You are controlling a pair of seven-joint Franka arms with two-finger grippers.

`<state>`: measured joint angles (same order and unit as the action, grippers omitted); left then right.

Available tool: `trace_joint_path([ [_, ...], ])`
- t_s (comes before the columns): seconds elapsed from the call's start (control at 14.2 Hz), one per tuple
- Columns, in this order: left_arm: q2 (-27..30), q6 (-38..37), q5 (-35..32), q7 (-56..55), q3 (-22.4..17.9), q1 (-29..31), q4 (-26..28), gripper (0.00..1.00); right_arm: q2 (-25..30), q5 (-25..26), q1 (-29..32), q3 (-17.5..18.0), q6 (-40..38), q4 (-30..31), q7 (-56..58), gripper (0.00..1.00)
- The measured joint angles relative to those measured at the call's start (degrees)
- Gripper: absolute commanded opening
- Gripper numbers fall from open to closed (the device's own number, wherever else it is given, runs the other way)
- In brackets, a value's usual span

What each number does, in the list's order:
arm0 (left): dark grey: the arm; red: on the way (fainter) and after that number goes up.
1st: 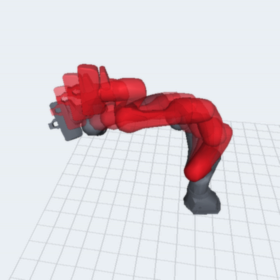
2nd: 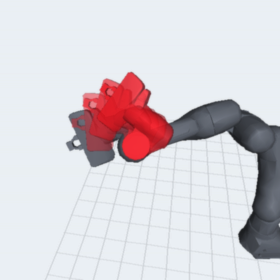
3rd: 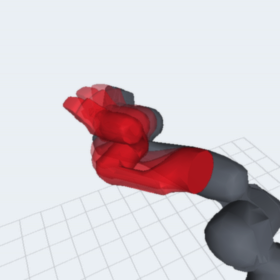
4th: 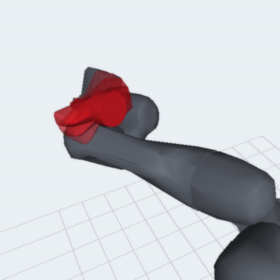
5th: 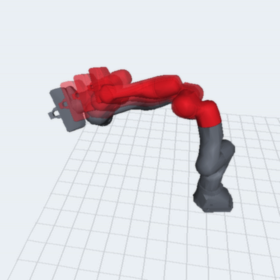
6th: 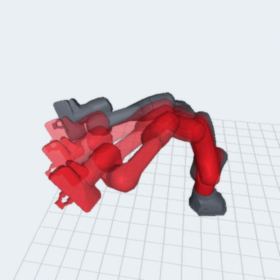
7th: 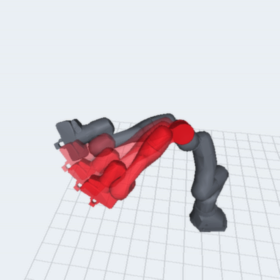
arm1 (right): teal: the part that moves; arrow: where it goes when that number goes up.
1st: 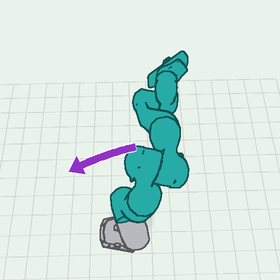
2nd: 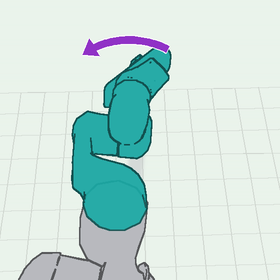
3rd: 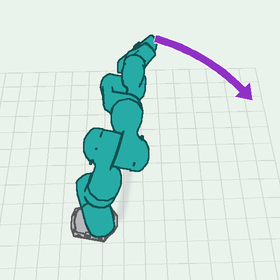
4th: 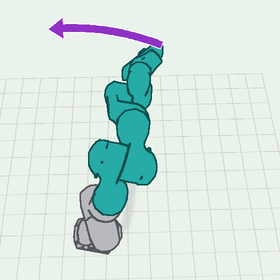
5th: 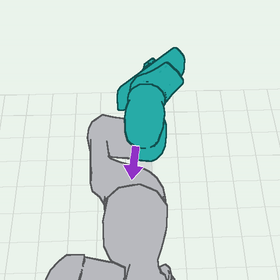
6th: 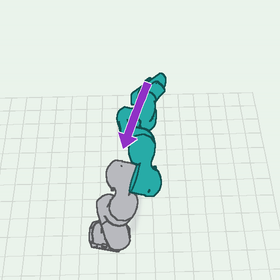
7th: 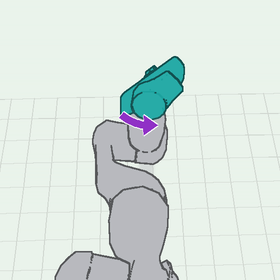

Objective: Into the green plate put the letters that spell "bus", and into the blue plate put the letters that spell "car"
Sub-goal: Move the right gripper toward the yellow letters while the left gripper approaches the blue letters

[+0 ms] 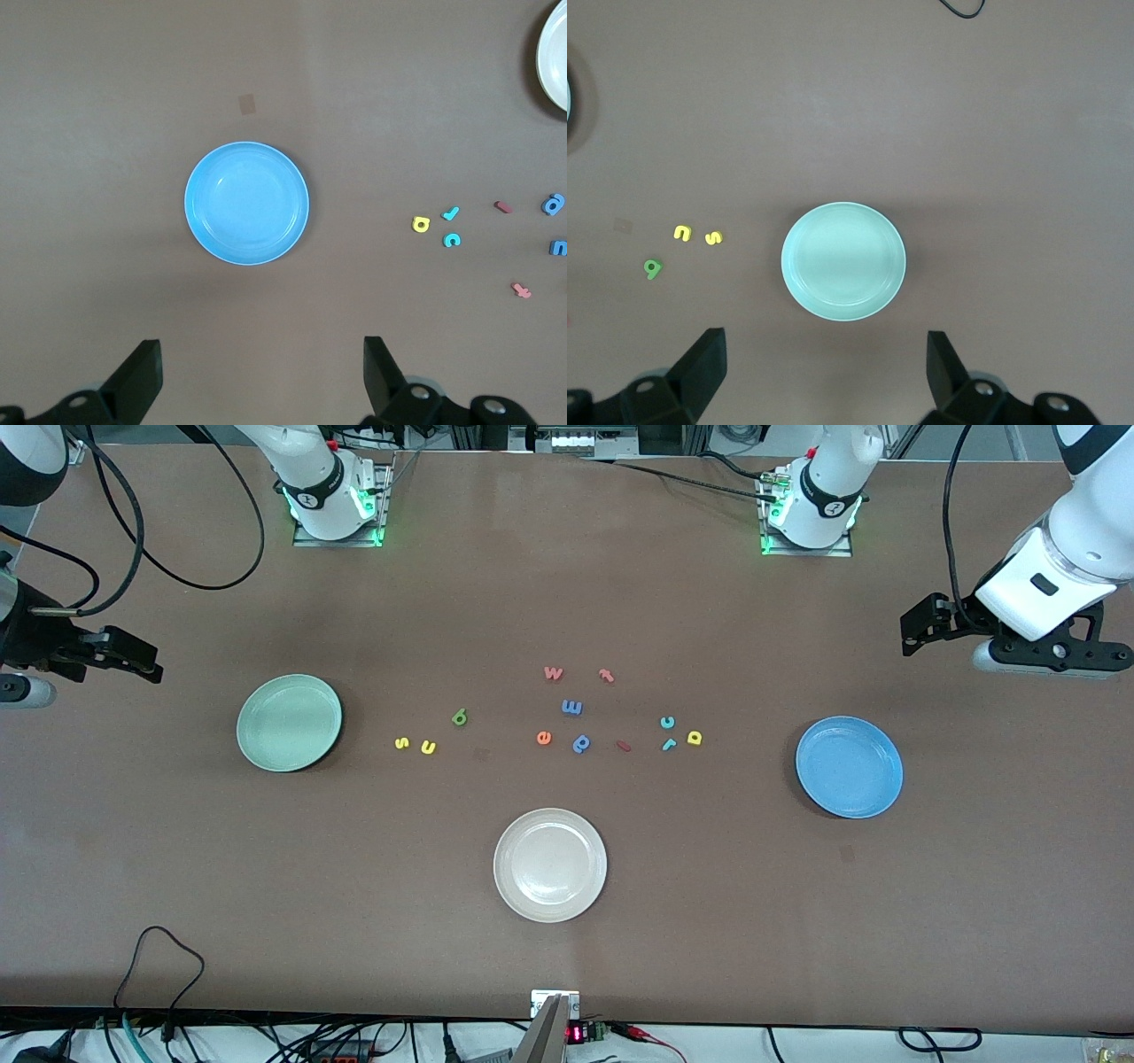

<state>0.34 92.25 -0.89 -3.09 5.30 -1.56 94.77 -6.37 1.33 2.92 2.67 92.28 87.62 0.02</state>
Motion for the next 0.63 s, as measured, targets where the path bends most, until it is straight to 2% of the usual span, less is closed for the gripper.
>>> trace_joint_path([
  [0.42, 0.0, -0.2, 0.0, 0.0, 0.0, 0.0, 0.0, 1.0, -0.8, 0.0, 0.0, 0.4, -0.2, 0.0, 0.1, 1.0],
  [0.63, -0.1, -4.2, 0.2, 0.0, 0.0, -0.2, 0.1, 1.0, -3.9, -0.1, -2.0, 1.0, -0.6, 0.3, 0.2, 1.0],
])
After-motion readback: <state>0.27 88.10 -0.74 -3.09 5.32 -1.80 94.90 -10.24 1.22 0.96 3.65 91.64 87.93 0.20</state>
